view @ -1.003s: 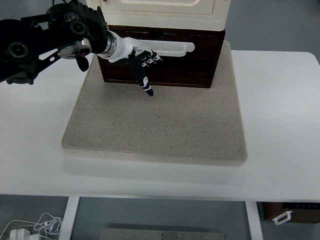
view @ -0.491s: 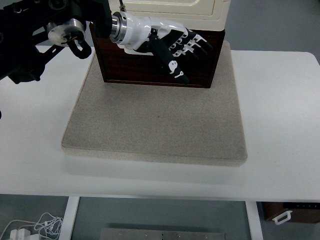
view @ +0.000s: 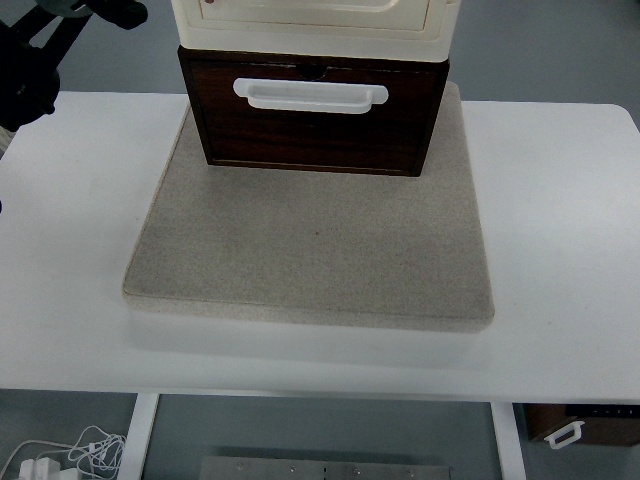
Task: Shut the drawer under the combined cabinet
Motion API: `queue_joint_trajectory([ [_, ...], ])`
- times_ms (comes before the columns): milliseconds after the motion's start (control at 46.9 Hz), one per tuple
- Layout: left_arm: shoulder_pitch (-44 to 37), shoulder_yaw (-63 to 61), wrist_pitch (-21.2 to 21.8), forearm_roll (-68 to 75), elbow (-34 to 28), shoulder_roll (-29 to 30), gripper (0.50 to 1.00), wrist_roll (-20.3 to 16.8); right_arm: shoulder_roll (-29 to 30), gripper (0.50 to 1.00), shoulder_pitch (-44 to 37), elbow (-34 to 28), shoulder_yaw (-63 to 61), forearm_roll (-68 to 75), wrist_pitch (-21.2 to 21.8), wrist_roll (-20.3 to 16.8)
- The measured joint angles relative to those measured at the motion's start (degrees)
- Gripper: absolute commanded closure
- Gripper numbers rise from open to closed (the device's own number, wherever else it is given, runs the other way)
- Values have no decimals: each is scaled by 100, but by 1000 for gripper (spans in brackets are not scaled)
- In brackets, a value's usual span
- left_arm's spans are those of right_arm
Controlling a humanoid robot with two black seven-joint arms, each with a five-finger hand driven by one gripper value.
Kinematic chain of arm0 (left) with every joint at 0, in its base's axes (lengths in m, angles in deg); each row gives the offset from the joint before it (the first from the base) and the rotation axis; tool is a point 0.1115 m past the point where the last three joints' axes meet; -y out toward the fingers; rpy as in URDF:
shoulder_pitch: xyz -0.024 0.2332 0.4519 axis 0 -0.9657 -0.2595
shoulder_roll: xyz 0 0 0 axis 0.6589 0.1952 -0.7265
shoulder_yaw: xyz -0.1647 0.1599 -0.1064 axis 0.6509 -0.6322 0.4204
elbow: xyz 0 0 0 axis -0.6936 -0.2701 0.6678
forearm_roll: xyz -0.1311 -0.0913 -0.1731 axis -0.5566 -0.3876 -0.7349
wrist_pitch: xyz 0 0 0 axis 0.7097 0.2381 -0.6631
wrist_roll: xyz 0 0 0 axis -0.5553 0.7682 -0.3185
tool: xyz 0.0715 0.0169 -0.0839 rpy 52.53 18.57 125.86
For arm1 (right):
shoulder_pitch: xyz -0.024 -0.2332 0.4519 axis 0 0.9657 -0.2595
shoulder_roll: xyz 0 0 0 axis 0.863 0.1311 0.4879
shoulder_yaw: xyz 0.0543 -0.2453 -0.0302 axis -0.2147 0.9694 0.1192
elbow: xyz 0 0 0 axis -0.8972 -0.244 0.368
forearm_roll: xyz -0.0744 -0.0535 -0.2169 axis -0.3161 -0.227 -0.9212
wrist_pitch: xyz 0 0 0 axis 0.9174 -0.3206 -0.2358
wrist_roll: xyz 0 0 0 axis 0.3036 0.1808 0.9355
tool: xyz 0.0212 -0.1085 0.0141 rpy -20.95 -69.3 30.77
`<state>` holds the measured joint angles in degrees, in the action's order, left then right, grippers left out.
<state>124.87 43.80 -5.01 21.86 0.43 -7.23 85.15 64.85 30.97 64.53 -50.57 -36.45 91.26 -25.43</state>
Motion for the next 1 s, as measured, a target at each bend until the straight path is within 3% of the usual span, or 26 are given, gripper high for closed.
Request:
queue_joint_trajectory([
  [235, 70, 919, 718, -56, -394, -2, 506, -137, 0, 548, 0, -1, 0, 0, 0, -1],
  [363, 135, 1268, 897, -51, -791, -6, 506, -137, 0, 548, 0, -1, -2, 0, 0, 0],
  [1003, 502, 1990, 1059, -622, -3174, 163, 506, -181, 0, 548, -1, -1, 0, 0, -1, -1],
])
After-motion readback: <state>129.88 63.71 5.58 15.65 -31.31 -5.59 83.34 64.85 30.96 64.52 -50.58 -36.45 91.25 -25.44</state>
